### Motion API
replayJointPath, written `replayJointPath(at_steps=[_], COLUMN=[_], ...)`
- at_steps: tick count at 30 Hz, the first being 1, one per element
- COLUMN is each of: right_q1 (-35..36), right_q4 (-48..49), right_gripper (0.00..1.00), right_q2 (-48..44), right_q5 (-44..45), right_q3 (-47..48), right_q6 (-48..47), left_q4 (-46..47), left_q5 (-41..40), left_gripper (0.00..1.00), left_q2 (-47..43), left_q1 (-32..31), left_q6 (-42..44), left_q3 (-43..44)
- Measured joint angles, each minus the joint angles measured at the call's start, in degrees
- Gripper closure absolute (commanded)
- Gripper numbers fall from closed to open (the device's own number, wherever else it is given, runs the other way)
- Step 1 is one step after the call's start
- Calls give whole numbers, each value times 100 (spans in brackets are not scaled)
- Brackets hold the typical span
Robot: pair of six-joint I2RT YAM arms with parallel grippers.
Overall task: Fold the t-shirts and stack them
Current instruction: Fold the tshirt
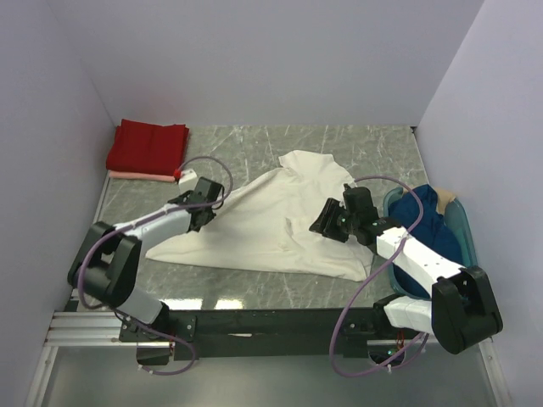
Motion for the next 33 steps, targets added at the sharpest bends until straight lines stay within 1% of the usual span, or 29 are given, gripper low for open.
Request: replayJointPath(at_steps=[2, 3, 5, 9, 11, 13, 17, 18, 21, 25, 29, 32, 33], right_q1=[0, 0, 0, 0, 0, 0, 0, 0, 0, 0, 0, 0, 0], right_q4=[2, 7, 7, 7, 4, 7, 7, 7, 7, 9, 17, 37, 48], right_gripper=[43, 43, 44, 44, 44, 44, 44, 44, 44, 44, 44, 44, 44], right_q2=[7, 7, 15, 22, 22, 22, 22, 22, 24, 28, 48, 101, 118], right_q5=[2, 2, 20, 46, 61, 63, 79, 83, 83, 81, 81, 74, 68], right_q3=[-13, -17, -37, -37, -37, -37, -37, -37, -37, -37, -37, -37, -39], right_q6=[0, 0, 0, 0, 0, 0, 2, 2, 2, 2, 2, 2, 4], left_q4=[192, 295, 503, 702, 737, 619, 243, 175, -48, -334, -494, -459, -450], left_q5=[162, 275, 485, 667, 680, 678, 662, 658, 640, 599, 584, 697, 754], left_gripper=[58, 52, 44, 42, 44, 46, 50, 53, 54, 52, 51, 53, 58], left_q2=[-380, -592, -1058, -1757, -1899, -1836, -1325, -1180, -741, -295, -201, -201, -201], left_q1=[-46, -61, -68, -52, -33, 22, 153, 181, 216, 221, 221, 221, 221], left_q6=[11, 28, 72, 90, 48, -76, -424, -481, -625, -706, -708, -654, -623], left_q3=[-439, -629, -942, -1067, -990, -763, -184, -79, 136, 284, 286, 284, 282])
